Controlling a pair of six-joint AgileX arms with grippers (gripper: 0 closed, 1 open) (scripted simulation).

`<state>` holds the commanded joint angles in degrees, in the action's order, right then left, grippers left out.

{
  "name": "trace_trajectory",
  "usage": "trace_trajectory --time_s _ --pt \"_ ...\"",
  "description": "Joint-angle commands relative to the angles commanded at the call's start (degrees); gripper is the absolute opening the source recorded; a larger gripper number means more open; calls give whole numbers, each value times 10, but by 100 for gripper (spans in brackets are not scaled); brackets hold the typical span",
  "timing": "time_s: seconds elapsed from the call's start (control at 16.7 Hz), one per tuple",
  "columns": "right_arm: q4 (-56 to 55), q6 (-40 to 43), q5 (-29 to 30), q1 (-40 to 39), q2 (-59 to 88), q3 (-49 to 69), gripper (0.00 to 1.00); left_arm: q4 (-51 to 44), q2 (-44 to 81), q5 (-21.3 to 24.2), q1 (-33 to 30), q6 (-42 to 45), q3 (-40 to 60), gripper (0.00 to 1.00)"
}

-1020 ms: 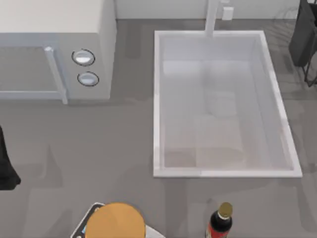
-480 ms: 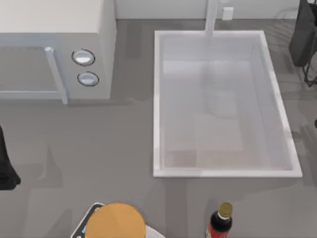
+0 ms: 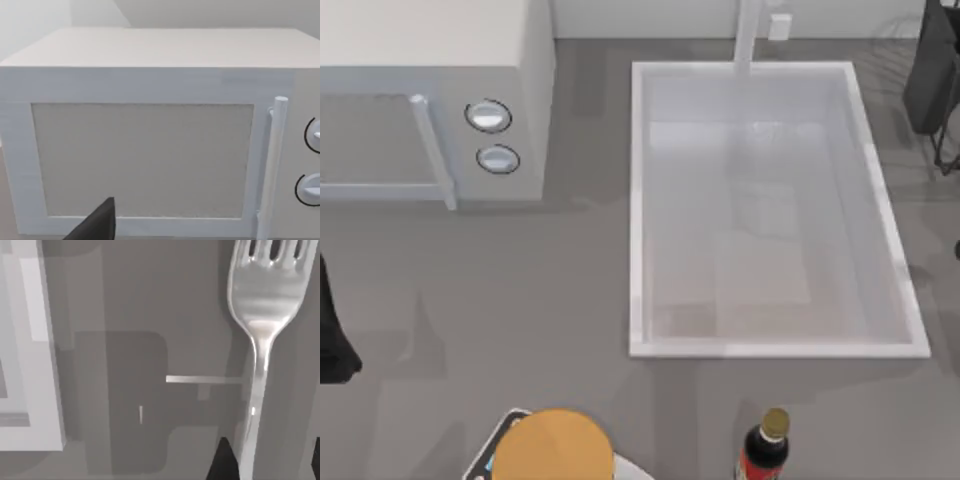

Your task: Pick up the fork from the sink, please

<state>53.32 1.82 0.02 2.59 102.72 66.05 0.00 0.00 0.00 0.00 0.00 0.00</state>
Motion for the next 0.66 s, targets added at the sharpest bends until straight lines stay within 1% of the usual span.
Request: trace_trajectory --time_s 0.3,0.36,0.66 --pt "0 0 0 0 0 0 98 0 0 0 0 0 0 100" --pt "0 0 0 0 0 0 100 0 0 0 0 0 0 100" --pt "0 0 0 0 0 0 100 0 0 0 0 0 0 100"
